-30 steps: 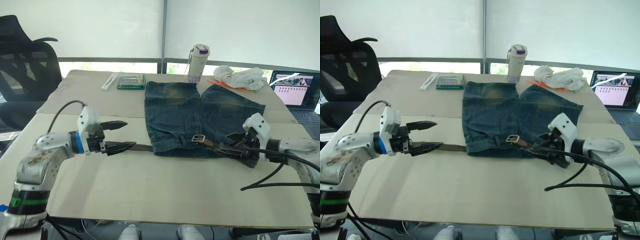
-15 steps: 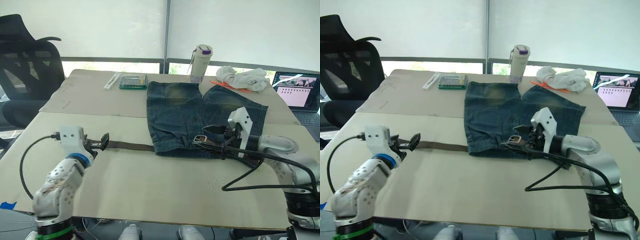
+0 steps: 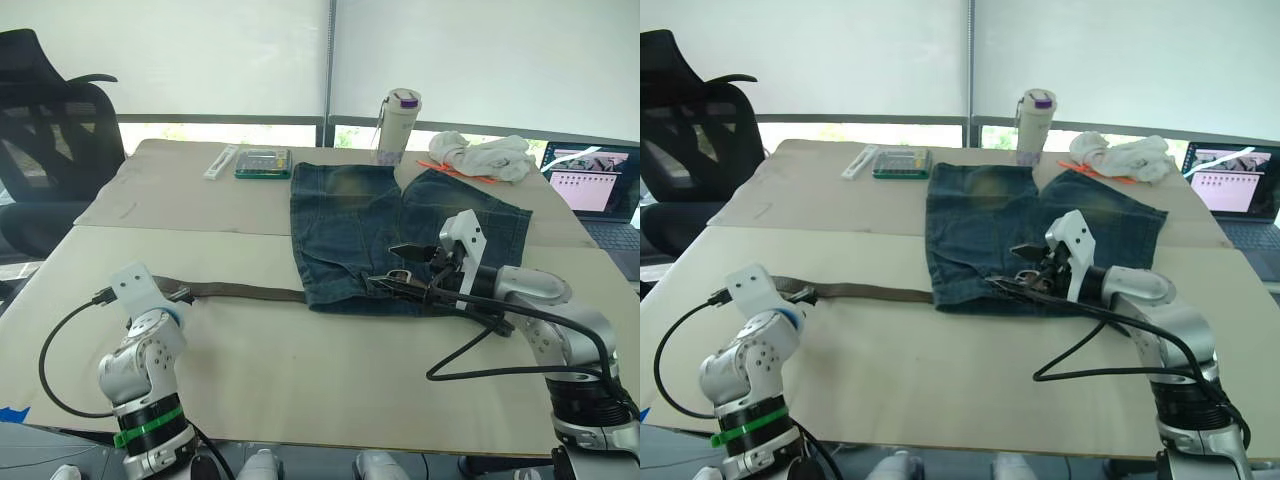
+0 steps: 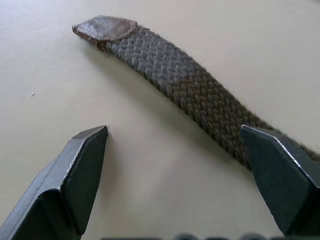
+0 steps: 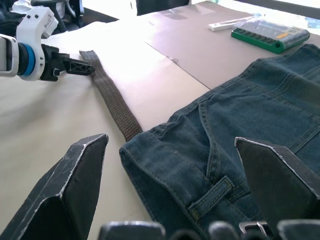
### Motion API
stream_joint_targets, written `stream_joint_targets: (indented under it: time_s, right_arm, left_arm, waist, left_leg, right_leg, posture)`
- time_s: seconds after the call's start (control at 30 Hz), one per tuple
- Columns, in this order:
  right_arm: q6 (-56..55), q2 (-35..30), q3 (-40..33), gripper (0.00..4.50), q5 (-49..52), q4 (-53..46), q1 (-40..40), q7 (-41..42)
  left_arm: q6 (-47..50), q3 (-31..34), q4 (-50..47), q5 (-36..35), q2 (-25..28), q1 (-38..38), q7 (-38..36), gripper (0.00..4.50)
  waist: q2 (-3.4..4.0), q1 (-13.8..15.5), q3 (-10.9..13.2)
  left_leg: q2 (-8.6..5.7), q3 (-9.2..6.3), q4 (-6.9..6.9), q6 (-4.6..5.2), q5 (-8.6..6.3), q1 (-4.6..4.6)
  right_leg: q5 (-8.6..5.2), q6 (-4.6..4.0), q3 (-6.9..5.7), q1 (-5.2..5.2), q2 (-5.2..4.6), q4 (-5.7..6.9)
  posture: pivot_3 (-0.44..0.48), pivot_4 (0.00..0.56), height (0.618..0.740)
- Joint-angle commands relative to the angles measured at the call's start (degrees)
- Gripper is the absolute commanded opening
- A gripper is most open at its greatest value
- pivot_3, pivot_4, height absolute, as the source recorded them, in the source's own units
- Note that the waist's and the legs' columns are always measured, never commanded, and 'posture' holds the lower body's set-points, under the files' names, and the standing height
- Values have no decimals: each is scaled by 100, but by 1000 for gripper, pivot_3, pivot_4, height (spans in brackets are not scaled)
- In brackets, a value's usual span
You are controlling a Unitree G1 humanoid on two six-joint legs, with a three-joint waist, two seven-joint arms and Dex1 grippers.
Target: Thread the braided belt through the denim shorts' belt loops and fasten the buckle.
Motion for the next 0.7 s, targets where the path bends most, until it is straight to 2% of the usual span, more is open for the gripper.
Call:
stream_joint_targets:
  time_s: [0.03, 0.3, 0.33, 0.53, 0.7]
  right_arm:
    - [-135, 18, -149, 4479, 261, -319, 1, 22]
    - [95, -358, -206, 4479, 1017, -902, 375, 601]
    - [93, -411, -196, 4500, 1041, -926, 400, 616]
    - [-60, -519, -174, 4500, 958, -818, 422, 541]
    - [-130, -474, -119, 4500, 914, -750, 372, 529]
  left_arm:
    - [-418, 27, 647, 83, 52, -280, 27, 4500]
    - [-897, -344, 1773, 296, 303, -657, -195, 4500]
    - [-917, -354, 1823, 316, 301, -659, -172, 3964]
    - [-957, -242, 1915, 290, 183, -674, -49, 2039]
    - [-1272, -491, 1881, 527, 290, -585, -110, 392]
  waist:
    - [0, 10, 0]
    - [3, 29, -2]
    - [3, 28, -2]
    - [10, 82, -6]
    - [10, 121, -6]
  left_leg:
    - [-2, 1, 0, 0, 0, 0]
    - [-4, -1, -3, 0, 0, 3]
    - [-4, -1, -3, -1, 0, 3]
    - [-4, -1, -3, -1, 0, 6]
    - [-4, 0, -3, -1, 0, 4]
  right_leg:
    - [0, 0, 0, 1, -3, 0]
    - [0, 1, -2, 3, -3, 1]
    - [0, 1, -1, 3, -3, 0]
    - [-1, 1, -1, 6, -3, 1]
    - [-1, 1, -1, 5, -4, -5]
  posture:
    - [0, 150, 737]
    - [0, 150, 737]
    - [0, 150, 737]
    - [0, 150, 737]
    - [0, 150, 737]
